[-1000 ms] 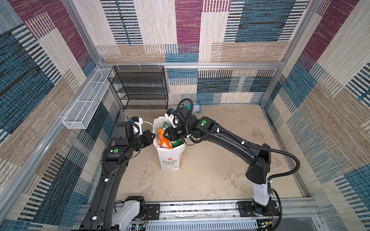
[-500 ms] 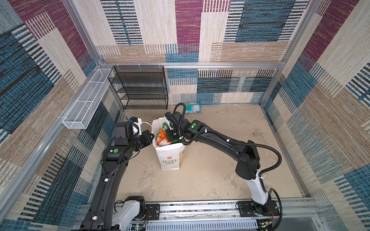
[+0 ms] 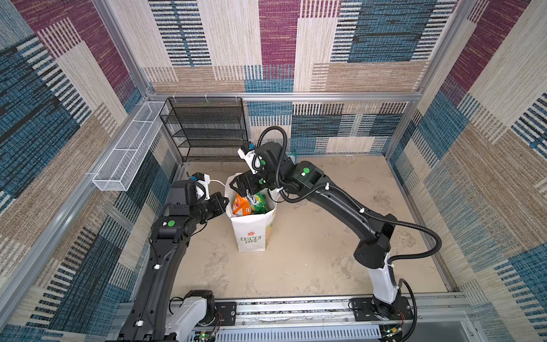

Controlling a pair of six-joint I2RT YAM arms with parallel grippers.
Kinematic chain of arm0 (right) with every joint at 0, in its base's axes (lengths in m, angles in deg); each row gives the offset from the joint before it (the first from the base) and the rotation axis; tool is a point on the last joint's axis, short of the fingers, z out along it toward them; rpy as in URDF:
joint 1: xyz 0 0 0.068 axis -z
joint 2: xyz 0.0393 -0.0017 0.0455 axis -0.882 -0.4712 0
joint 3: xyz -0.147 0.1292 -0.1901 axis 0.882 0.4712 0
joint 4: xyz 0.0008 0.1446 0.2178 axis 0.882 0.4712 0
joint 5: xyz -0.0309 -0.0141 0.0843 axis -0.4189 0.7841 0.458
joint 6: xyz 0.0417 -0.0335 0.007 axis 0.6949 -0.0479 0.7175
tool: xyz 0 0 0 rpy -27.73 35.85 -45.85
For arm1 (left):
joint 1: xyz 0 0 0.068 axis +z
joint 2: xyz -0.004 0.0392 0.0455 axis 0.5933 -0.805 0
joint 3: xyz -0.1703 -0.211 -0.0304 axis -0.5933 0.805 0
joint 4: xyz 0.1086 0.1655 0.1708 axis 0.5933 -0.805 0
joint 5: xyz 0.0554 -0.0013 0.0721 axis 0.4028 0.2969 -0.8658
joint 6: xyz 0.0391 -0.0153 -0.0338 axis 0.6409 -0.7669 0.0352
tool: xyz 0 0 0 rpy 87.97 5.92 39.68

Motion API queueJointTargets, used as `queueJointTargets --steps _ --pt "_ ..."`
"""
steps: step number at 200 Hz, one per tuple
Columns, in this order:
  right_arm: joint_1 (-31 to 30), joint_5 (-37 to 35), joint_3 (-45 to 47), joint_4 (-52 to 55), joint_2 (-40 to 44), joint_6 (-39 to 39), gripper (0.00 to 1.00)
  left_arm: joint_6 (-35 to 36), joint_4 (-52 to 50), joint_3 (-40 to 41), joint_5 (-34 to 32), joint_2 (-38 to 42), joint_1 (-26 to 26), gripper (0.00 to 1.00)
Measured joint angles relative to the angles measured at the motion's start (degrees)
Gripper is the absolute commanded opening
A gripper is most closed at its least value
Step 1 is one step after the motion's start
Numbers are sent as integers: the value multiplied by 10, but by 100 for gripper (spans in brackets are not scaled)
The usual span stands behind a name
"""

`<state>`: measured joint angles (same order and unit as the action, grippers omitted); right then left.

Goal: Place the snacks into the paper bag
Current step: Press the snack against the paper bag, then pick up the snack from the top-center of the table.

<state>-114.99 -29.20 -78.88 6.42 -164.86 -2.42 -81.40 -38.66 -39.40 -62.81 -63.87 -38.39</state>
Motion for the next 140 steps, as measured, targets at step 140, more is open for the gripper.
queueJointTargets --steps 140 --pt "305 89 449 -235 243 104 100 0 0 0 -1 2 0 0"
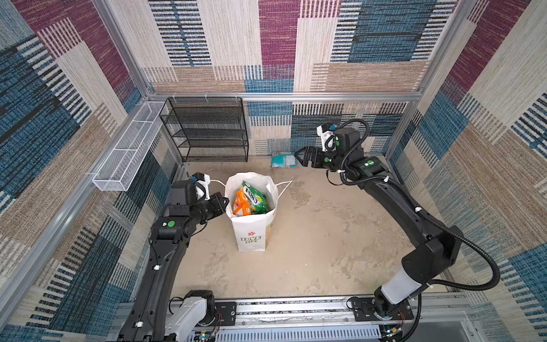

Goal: Place the snacks into the paper bag
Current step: Pick up the snack from the top-center of the table.

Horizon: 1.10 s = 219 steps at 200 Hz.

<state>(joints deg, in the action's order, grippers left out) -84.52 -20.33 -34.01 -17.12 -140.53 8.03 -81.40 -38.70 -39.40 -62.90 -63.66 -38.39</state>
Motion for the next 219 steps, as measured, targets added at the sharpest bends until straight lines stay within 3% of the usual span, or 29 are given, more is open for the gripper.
queueJointTargets --steps 35,63,145,219 --pt "54 30 79 -103 -70 49 97 0 0 0 0 0 0 0" --pt "66 53 57 -163 -164 73 95 0 0 0 0 2 0 0" --pt "73 107 -214 -206 -462 129 84 0 -4 0 0 8 0 0" --pt "80 121 -423 -169 -627 172 66 0 -4 0 0 9 0 0"
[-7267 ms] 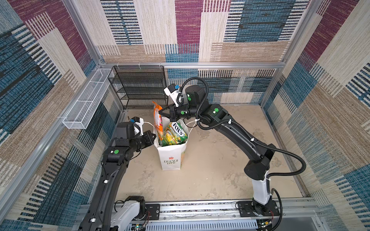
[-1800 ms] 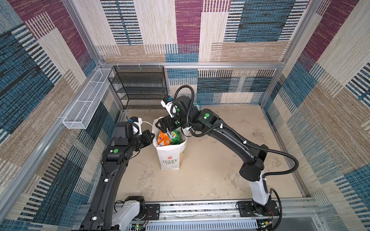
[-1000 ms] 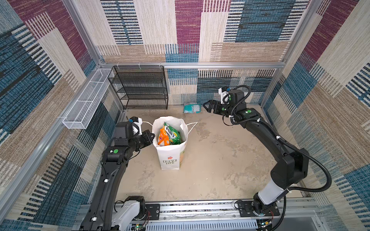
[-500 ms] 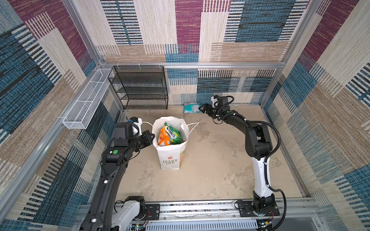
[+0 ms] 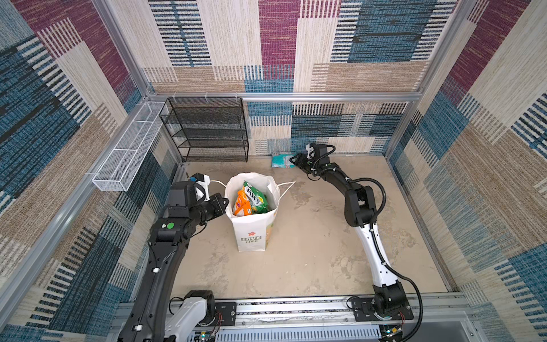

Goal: Place the snacks into the paper bag
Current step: Pick up the snack from the top-center of the table.

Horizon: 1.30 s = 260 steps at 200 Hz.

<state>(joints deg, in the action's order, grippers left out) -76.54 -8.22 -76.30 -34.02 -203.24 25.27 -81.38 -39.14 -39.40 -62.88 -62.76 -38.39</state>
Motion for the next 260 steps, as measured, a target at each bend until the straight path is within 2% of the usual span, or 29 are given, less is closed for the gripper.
queueJointTargets --steps 22,64,120,149,181,220,260 --pt "2 5 -13 0 -20 15 63 0 0 0 0 0 0 0" --pt "9 28 -37 -30 -50 45 47 0 0 0 0 0 0 0" --pt "16 51 -59 -76 -83 96 35 0 0 0 0 -1 0 0" --pt "20 69 -64 -111 -95 123 15 0 0 0 0 -1 0 0" --pt "23 76 -66 -143 -101 134 0 0 0 0 0 -2 0 0" --pt "23 80 -33 -140 -77 121 0 0 0 0 0 -2 0 0" --pt "23 85 128 -144 28 89 0 0 0 0 0 -2 0 0"
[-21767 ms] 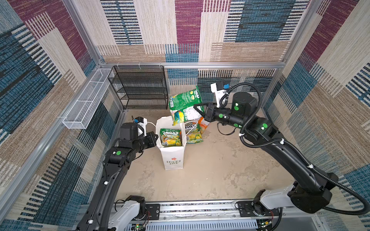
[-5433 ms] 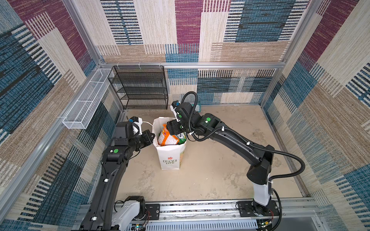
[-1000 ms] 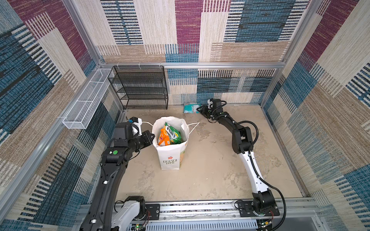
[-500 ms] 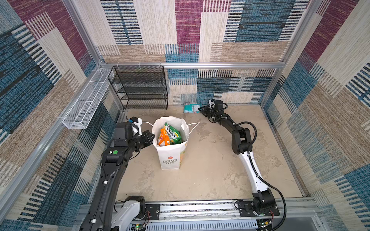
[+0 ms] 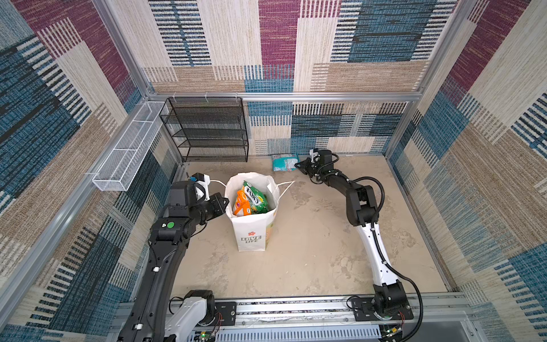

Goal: Place the snacks into the paper bag
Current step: Pick up the snack from the top-center of the table, then place the snack in the paper bag.

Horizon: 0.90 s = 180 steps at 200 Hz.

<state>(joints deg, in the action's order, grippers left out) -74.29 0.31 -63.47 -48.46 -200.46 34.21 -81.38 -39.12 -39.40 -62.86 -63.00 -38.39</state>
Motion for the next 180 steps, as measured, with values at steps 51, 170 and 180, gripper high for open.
queueJointTargets --steps 51,170,180 --pt "0 5 206 -27 203 -15 0 0 0 0 -3 1 0 0" --pt "-19 4 398 12 660 -70 0 0 2 0 -4 -7 1 0" --pt "-30 4 393 25 680 -76 0 0 3 0 -3 -8 1 0"
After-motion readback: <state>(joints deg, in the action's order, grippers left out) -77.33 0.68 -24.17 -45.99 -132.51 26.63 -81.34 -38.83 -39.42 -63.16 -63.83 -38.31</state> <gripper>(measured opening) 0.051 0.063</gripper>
